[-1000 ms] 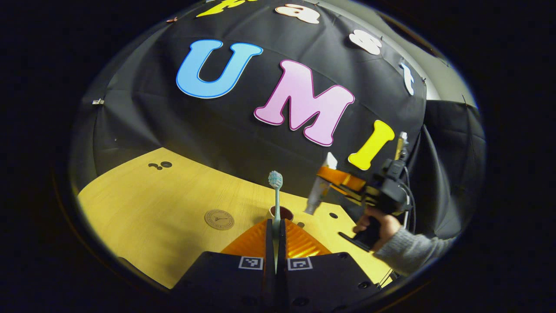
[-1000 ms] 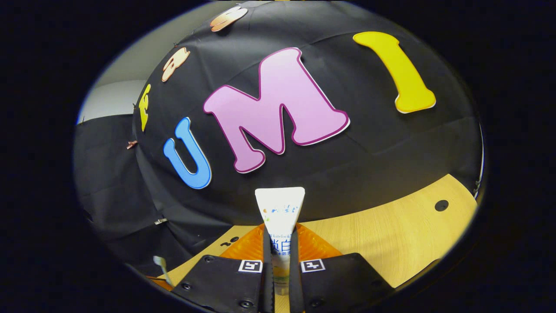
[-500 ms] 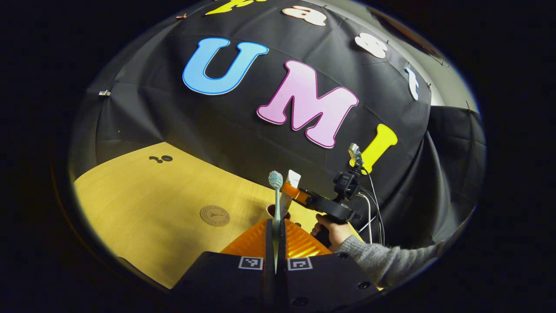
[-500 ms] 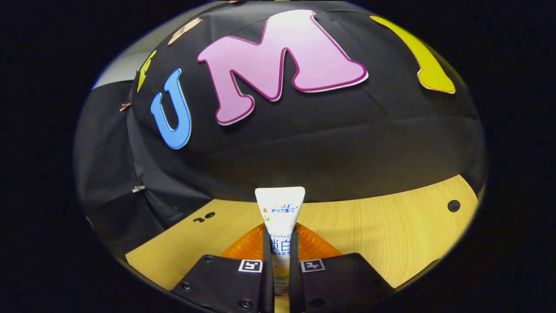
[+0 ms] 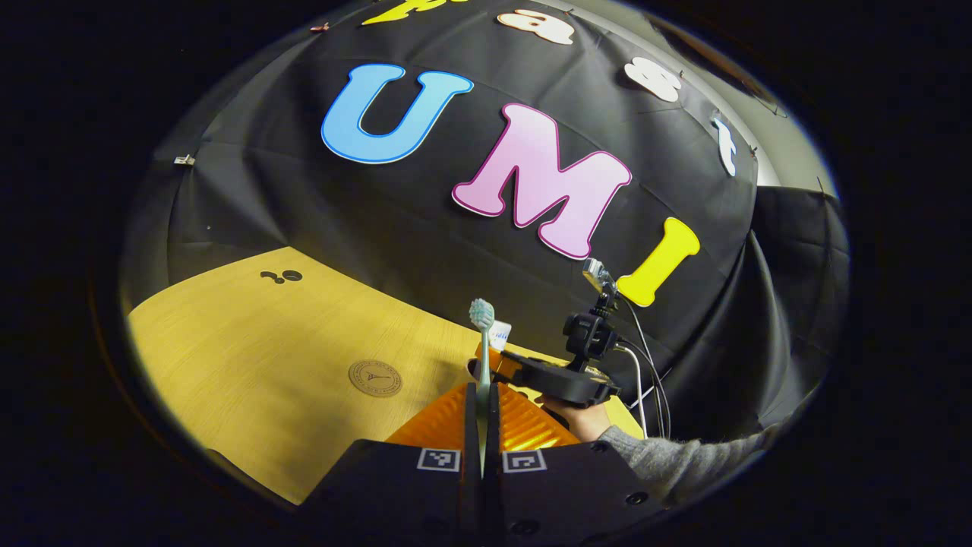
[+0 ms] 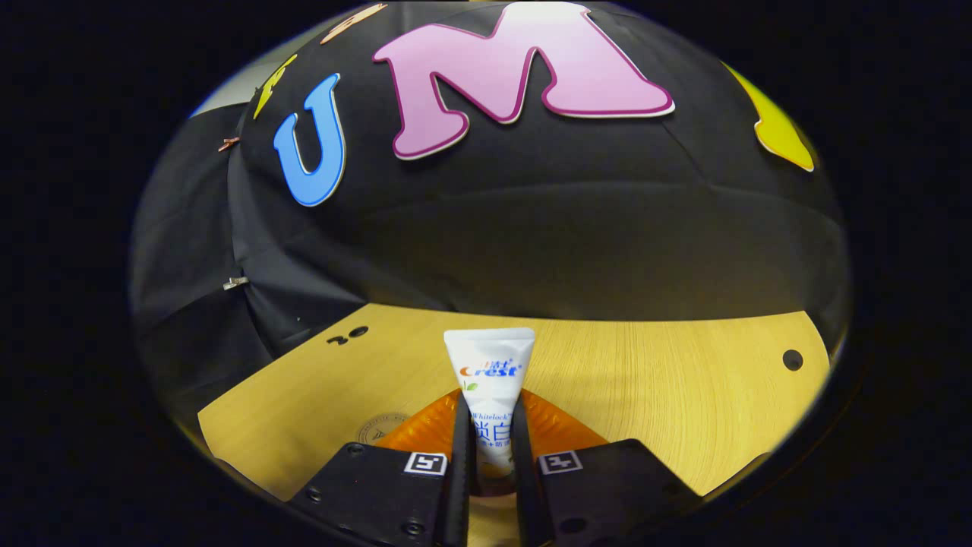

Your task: Put the toothbrush and toothpaste on the desktop into the cup, then pick up the cup and place it on the coaster on the desktop.

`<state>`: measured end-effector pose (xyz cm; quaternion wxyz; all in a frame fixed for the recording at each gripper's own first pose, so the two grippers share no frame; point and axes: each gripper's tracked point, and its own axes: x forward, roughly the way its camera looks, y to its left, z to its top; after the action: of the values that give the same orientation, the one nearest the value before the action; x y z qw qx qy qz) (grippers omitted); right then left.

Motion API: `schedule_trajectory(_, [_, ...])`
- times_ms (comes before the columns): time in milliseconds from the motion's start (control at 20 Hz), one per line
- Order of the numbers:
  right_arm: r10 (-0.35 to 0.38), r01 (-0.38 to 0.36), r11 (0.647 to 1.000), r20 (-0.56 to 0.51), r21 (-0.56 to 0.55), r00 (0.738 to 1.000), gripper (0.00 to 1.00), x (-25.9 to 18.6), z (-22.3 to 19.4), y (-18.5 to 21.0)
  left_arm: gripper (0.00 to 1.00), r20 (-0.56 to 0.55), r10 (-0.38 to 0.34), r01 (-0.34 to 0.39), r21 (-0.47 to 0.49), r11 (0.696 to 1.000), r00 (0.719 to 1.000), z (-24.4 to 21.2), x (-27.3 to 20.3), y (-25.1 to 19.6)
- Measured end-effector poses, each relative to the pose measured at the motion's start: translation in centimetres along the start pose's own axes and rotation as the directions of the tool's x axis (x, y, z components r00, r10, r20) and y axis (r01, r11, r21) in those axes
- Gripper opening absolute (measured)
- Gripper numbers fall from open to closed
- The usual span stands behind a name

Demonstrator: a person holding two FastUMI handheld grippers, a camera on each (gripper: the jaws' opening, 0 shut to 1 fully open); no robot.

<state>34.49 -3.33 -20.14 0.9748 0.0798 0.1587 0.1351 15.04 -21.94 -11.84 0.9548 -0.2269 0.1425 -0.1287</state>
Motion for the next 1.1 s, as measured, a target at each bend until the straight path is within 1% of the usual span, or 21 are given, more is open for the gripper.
schedule_trajectory(50, [0.009, -0.009, 1.000, -0.010, 0.001, 1.000, 0.33, -0.2, -0.3, 0.2, 0.06, 0.003, -0.004, 0.004, -0.005, 1.000, 1.000, 0.1, 0.4, 0.0])
schedule_trajectory(100, [0.008, -0.008, 1.000, -0.006, 0.005, 1.000, 0.37, -0.6, -0.2, 0.3, 0.06, 0.011, -0.009, 0.009, -0.009, 1.000, 1.000, 0.5, 0.9, -0.1])
schedule_trajectory(150, [0.013, -0.013, 1.000, 0.004, 0.017, 1.000, 0.27, -0.8, 0.1, 0.5, 0.06, 0.015, -0.012, 0.012, -0.012, 1.000, 1.000, 0.7, 1.4, -0.2])
schedule_trajectory(200, [0.024, -0.024, 0.999, 0.011, 0.033, 1.000, 0.50, -1.1, 0.5, 0.7, 0.06, 0.026, -0.017, 0.017, -0.015, 1.000, 1.000, 1.0, 1.9, -0.2])
schedule_trajectory(250, [0.028, -0.029, 0.998, 0.016, 0.048, 0.999, 0.37, -1.6, 0.9, 0.8, 0.06, 0.036, -0.021, 0.022, -0.022, 1.000, 0.999, 1.3, 2.6, -0.2])
schedule_trajectory(300, [0.026, -0.028, 0.997, 0.026, 0.066, 0.999, 0.52, -2.1, 1.5, 0.6, 0.06, 0.050, -0.026, 0.027, -0.034, 0.999, 0.998, 1.8, 3.4, -0.3])
schedule_trajectory(350, [0.030, -0.034, 0.995, 0.042, 0.093, 0.999, 0.55, -2.7, 2.2, 0.4, 0.06, 0.068, -0.032, 0.035, -0.047, 0.998, 0.997, 2.2, 4.3, -0.4])
schedule_trajectory(450, [0.014, -0.026, 0.987, 0.080, 0.156, 0.997, 0.62, -4.6, 3.7, -0.7, 0.06, 0.112, -0.043, 0.051, -0.069, 0.996, 0.993, 3.2, 6.1, -0.3])
schedule_trajectory(550, [-0.031, 0.001, 0.970, 0.119, 0.243, 0.992, 0.63, -7.0, 4.6, -2.5, 0.06, 0.178, -0.046, 0.064, -0.093, 0.994, 0.983, 4.9, 8.2, -1.1])
schedule_trajectory(600, [-0.051, 0.011, 0.958, 0.133, 0.288, 0.990, 0.64, -8.3, 4.7, -3.1, 0.11, 0.224, -0.045, 0.070, -0.109, 0.992, 0.974, 6.1, 9.1, -1.3])
schedule_trajectory(650, [-0.069, 0.019, 0.946, 0.142, 0.323, 0.988, 0.64, -9.5, 4.5, -3.6, 0.06, 0.262, -0.038, 0.073, -0.124, 0.990, 0.964, 6.9, 10.2, -1.3])
schedule_trajectory(800, [-0.122, 0.061, 0.918, 0.132, 0.393, 0.984, 0.63, -13.1, 3.1, -5.6, 0.06, 0.338, 0.001, 0.052, -0.146, 0.988, 0.941, 7.9, 13.2, -1.0])
schedule_trajectory(850, [-0.122, 0.055, 0.906, 0.135, 0.420, 0.983, 0.63, -14.2, 2.8, -5.5, 0.06, 0.348, 0.018, 0.038, -0.155, 0.987, 0.937, 7.7, 14.1, -0.7])
schedule_trajectory(900, [-0.123, 0.055, 0.901, 0.131, 0.431, 0.984, 0.63, -15.0, 2.3, -5.5, 0.06, 0.359, 0.040, 0.021, -0.166, 0.986, 0.932, 7.4, 14.9, -0.2])
schedule_trajectory(1000, [-0.123, 0.067, 0.907, 0.108, 0.416, 0.987, 0.63, -16.0, 0.9, -6.0, 0.06, 0.376, 0.084, -0.014, -0.185, 0.983, 0.923, 6.7, 16.5, 0.8])
schedule_trajectory(1100, [-0.112, 0.070, 0.909, 0.079, 0.410, 0.991, 0.63, -16.6, -0.2, -6.3, 0.06, 0.391, 0.108, -0.025, -0.213, 0.977, 0.914, 5.8, 18.0, 1.5])
